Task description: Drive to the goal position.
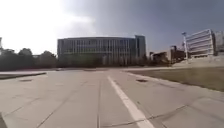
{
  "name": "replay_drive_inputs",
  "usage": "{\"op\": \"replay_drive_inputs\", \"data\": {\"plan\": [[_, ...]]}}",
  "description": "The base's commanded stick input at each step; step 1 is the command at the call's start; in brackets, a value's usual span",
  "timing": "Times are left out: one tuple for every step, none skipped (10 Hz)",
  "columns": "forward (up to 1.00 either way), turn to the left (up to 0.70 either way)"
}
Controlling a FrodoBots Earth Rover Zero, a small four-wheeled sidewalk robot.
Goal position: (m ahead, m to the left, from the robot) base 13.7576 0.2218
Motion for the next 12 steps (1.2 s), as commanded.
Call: {"op": "replay_drive_inputs", "data": {"plan": [[0.7, 0.0], [0.7, 0.0], [0.7, 0.0], [0.7, 0.0], [0.7, 0.0], [0.7, 0.0], [0.7, 0.0], [0.7, 0.0], [0.7, 0.0], [0.7, 0.0], [0.7, 0.0], [0.7, 0.0]]}}
